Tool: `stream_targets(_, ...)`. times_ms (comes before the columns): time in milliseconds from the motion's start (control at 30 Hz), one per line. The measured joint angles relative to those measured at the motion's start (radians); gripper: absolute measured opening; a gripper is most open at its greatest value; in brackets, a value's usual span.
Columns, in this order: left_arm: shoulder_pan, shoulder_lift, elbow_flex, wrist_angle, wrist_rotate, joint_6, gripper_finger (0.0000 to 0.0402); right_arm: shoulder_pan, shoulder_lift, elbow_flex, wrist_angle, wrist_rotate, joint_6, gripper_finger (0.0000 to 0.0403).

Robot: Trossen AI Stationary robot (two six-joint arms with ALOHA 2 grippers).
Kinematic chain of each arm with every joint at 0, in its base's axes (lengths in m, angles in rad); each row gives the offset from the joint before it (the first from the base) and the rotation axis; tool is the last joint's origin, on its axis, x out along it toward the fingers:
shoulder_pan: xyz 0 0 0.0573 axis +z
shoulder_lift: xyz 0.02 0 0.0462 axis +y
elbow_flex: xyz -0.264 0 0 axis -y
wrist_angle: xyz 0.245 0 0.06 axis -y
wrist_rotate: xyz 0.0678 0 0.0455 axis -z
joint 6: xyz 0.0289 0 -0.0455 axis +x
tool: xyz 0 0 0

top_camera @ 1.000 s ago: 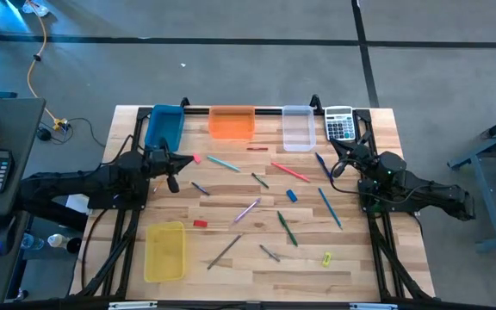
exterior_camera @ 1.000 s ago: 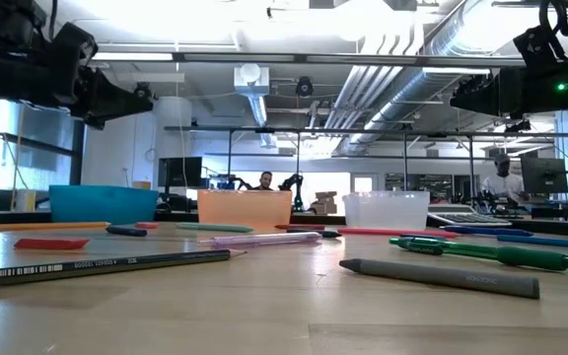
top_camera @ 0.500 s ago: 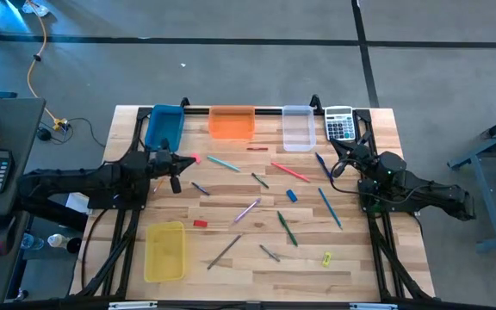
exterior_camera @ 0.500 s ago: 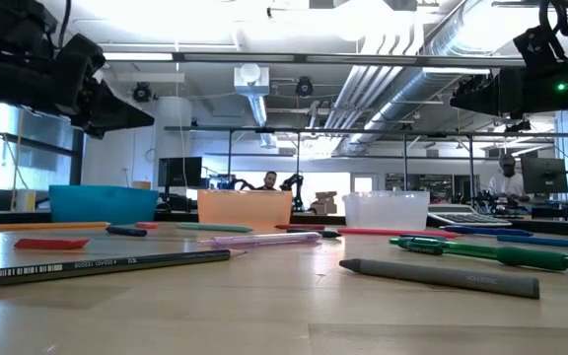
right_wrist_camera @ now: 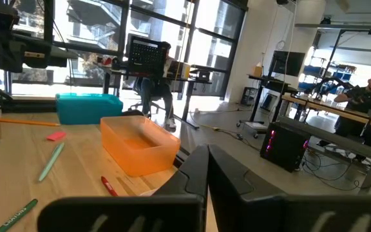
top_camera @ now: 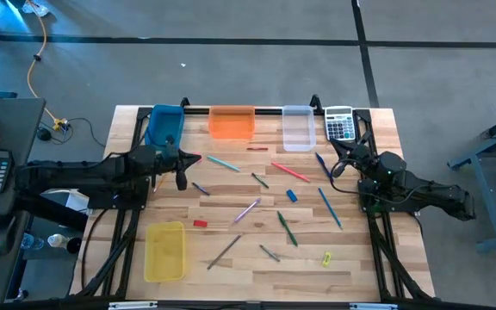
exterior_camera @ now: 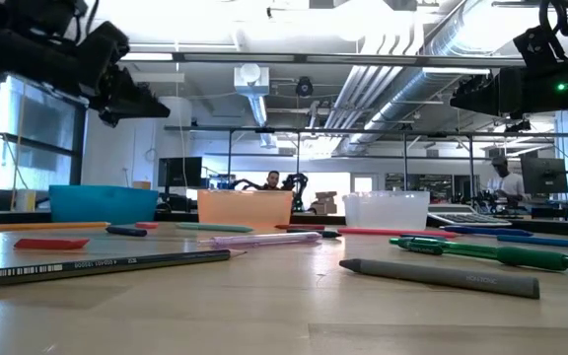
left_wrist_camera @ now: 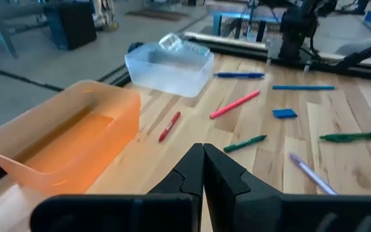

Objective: Sort crayons/erasers/pens/pencils in bins
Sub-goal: Put the blue crayon into the orange bin

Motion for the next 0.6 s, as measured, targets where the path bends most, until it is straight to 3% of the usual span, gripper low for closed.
stream_targets(600, -0.046, 0.324, 0.257, -0.23, -0.003, 0.008, 0.0, 0.0, 0.0, 0.0, 0.0, 0.0, 0.0, 0.0)
